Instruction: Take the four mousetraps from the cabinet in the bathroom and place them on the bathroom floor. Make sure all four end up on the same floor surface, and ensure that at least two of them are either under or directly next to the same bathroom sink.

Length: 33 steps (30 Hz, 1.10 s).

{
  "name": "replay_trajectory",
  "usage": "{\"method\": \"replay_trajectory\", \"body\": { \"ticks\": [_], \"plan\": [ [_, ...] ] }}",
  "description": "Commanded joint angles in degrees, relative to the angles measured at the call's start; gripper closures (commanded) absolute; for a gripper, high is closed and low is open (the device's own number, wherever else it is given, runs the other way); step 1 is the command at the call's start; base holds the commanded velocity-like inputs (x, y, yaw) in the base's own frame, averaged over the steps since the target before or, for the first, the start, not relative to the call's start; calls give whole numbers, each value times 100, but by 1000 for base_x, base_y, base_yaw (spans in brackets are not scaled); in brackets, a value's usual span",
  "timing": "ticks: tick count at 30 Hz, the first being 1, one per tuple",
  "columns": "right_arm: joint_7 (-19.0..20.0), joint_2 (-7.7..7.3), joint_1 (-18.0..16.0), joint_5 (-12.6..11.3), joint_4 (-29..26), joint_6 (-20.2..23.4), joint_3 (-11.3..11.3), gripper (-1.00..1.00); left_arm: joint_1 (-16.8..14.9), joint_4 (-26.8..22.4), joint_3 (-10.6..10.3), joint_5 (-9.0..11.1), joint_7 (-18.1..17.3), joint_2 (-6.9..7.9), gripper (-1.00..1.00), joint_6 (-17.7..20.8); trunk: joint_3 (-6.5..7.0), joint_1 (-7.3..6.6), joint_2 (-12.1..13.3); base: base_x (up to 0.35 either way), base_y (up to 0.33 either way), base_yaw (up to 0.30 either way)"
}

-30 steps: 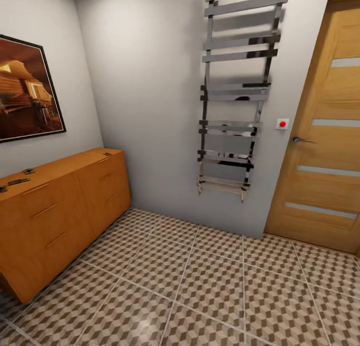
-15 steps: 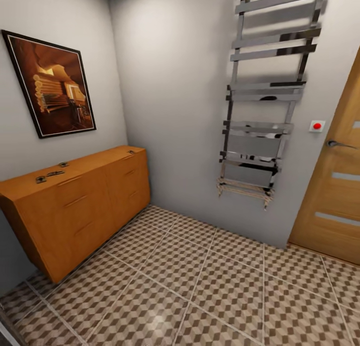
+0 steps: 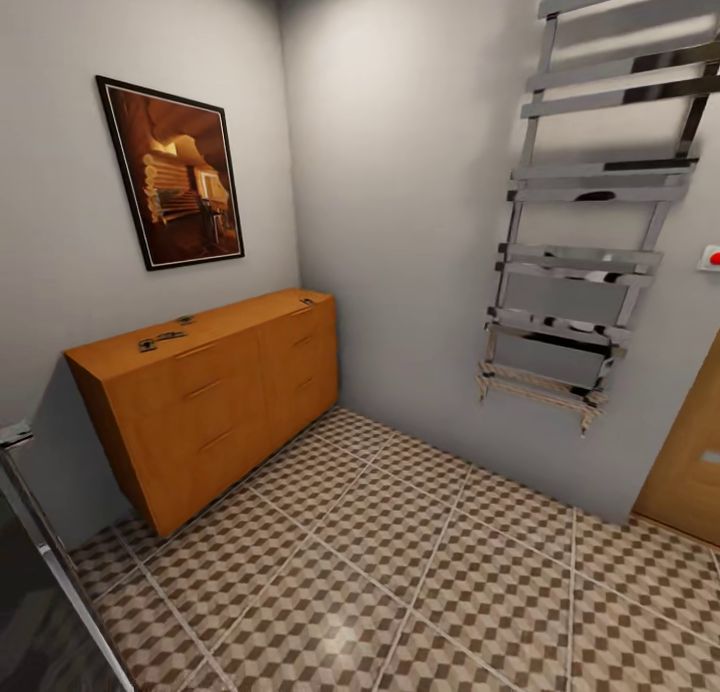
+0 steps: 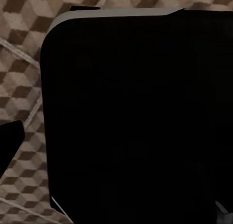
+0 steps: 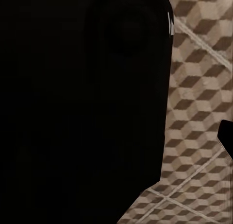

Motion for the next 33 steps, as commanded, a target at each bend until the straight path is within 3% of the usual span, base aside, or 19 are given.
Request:
{"method": "replay_trajectory", "body": {
  "ticks": [1,14,33],
  "plan": [
    [-1,0,-1,-2,0,-5,2,-100,-1,-1,5,14,-2,-3,-100,-14,-4,0,-2,0,0,279],
    [-1,0,-1,-2,-2,-5,2,-100,-1,-1,8,15,-2,-11,-100,-18,-4,0,-2,0,0,258],
    [-1,0,-1,-2,-3,-5,1,-100,-1,8,4,15,-2,-11,-100,-11,-4,0,-2,124,-128,28]
  ]
}}
